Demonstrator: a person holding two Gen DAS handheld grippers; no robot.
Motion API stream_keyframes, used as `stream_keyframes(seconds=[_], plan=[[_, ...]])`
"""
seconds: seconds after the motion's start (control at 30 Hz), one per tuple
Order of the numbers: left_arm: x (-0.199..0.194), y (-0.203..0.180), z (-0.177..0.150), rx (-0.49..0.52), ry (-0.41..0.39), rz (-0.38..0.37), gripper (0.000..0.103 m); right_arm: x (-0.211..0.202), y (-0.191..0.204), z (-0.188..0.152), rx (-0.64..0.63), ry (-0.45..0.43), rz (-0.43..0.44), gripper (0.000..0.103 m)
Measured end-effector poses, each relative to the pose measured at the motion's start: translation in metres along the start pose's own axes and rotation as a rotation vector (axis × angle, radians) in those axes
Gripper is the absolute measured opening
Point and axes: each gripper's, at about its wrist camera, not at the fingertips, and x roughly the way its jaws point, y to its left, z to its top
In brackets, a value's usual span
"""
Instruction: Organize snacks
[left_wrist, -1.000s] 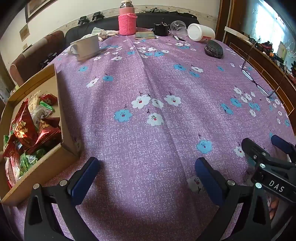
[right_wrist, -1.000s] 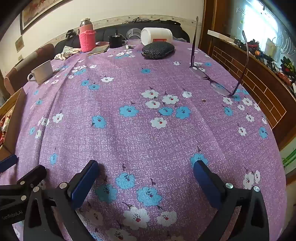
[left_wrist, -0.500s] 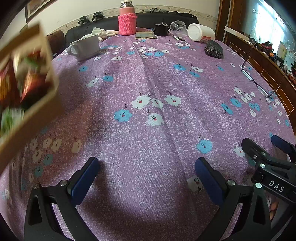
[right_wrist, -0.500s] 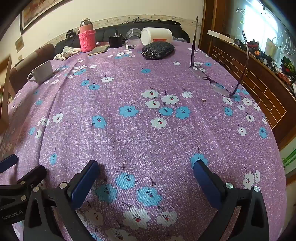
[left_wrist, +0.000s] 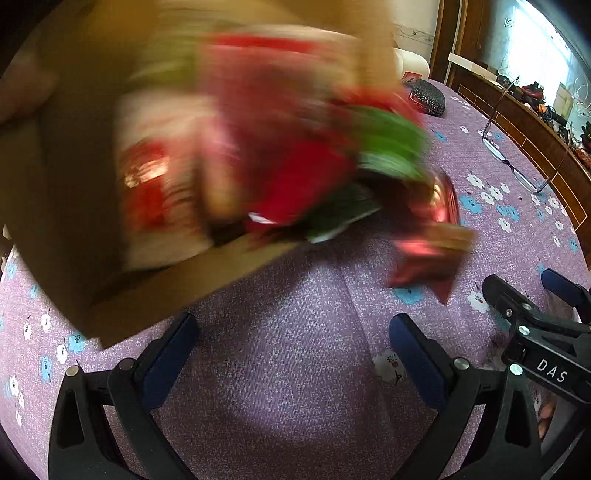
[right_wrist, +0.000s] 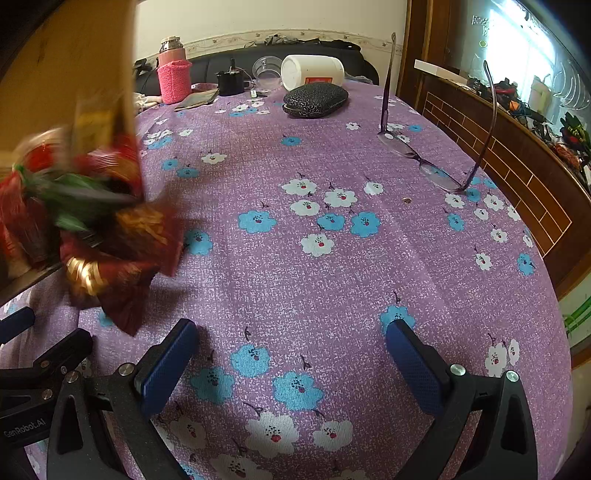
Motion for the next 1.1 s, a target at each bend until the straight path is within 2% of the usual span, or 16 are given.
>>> stream_keyframes(seconds=[1.1], plan=[[0.0013,-0.0006,-0.0028,0.001,0.001,0.0,0.103,0.0009,-0.0001,-0.0004,0.0,0.0,0.0,0.102]])
